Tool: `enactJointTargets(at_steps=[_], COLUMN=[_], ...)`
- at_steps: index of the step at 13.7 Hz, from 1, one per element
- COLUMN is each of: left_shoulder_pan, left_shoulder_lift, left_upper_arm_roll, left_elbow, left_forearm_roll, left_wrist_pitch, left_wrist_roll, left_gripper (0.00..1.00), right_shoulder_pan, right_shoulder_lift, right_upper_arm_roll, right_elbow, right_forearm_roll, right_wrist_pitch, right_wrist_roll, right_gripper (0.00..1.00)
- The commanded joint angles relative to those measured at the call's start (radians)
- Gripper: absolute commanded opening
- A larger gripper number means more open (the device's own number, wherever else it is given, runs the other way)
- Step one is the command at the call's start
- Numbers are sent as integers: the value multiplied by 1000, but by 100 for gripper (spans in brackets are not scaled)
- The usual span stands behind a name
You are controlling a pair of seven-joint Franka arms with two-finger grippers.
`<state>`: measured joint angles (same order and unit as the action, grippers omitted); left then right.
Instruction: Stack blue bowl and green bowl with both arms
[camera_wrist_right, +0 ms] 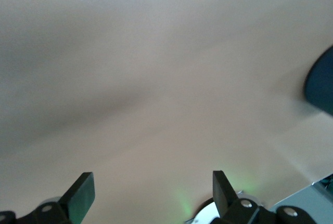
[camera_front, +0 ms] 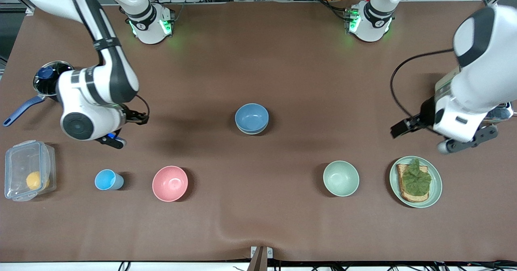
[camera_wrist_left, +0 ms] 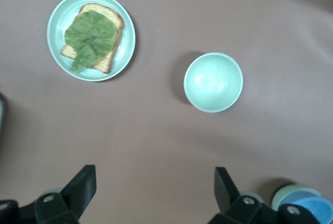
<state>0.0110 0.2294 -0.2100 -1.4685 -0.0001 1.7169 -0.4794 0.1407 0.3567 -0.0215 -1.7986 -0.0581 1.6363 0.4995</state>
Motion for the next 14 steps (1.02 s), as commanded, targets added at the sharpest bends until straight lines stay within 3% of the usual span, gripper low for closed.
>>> enactJointTargets(at_steps=[1, 4, 6, 9, 12, 14], left_shoulder_pan=[-3, -14, -34, -97, -105, -118], left_shoulder_lift=[-105, -206, -242, -263, -266, -266], left_upper_arm_roll=[44, 67, 69, 139, 144, 139], left_elbow=[-53, -151, -180, -173, -164, -153], left_forearm_roll=[6, 6, 8, 8, 32, 95], left_wrist_pitch=[-81, -100, -118, -176, -195, -195], left_wrist_roll=[105, 226, 228, 304, 358, 384], left_gripper=[100, 100, 100, 100, 100, 100], right_shoulder_pan=[-59, -116, -211, -253, -329, -334], right_shoulder_lift=[-21, -47, -50, -85, -178, -238], right_upper_arm_roll=[18, 26, 72, 87, 187, 210], right_elbow=[-7, 2, 25, 25, 22, 41], right_forearm_roll=[-43, -54, -65, -65, -63, -63], right_wrist_pitch=[-7, 2, 2, -4, -24, -42], right_wrist_roll=[-108, -206, -338, -410, -401, -404], right_gripper=[100, 100, 100, 100, 100, 100])
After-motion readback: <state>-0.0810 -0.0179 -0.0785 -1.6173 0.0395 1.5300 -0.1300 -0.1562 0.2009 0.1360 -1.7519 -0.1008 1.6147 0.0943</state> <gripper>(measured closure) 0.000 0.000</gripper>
